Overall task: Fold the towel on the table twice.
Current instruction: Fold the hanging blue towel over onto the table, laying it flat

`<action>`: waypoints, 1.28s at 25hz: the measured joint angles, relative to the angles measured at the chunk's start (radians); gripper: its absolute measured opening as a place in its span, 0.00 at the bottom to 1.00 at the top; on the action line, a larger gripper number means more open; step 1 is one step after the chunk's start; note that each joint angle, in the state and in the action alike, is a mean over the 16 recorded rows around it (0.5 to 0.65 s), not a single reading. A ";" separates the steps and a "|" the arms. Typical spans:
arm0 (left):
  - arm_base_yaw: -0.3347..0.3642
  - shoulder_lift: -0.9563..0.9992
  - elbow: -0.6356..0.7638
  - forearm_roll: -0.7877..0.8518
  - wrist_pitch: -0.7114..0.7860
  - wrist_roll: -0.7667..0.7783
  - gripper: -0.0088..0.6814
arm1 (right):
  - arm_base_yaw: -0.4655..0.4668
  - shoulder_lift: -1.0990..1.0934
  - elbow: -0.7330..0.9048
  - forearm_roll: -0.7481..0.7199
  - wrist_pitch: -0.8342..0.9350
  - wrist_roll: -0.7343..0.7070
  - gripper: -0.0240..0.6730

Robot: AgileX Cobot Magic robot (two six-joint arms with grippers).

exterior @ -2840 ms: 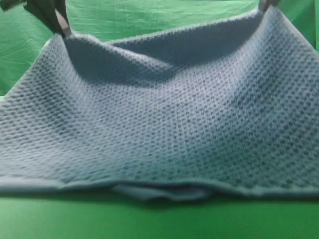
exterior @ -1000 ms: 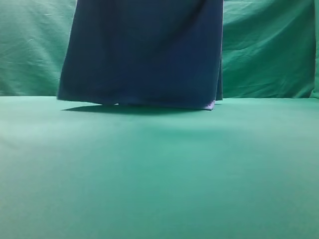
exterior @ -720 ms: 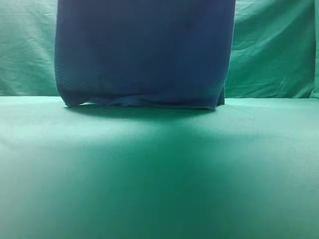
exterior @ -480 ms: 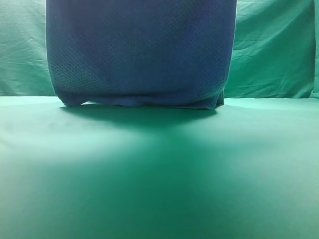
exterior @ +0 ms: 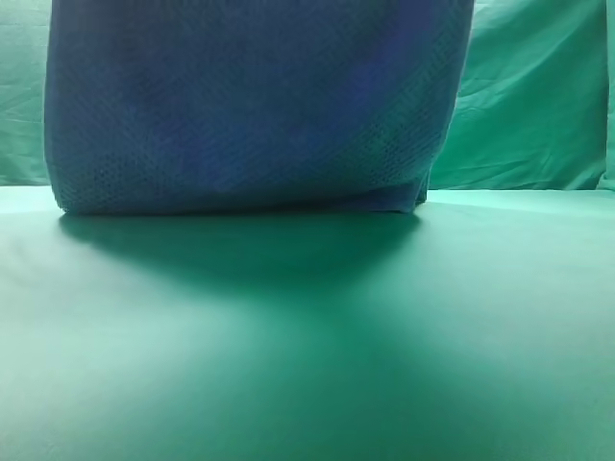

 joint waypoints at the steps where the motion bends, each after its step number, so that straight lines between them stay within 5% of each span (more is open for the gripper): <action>1: 0.000 -0.017 0.028 0.000 0.001 0.000 0.01 | 0.000 -0.025 0.046 0.006 -0.011 -0.001 0.03; 15: 0.000 -0.256 0.350 0.007 0.120 -0.004 0.01 | 0.000 -0.356 0.647 0.141 -0.164 -0.047 0.03; 32: 0.000 -0.462 0.609 0.208 0.263 -0.182 0.01 | 0.000 -0.640 1.043 0.197 -0.163 -0.069 0.03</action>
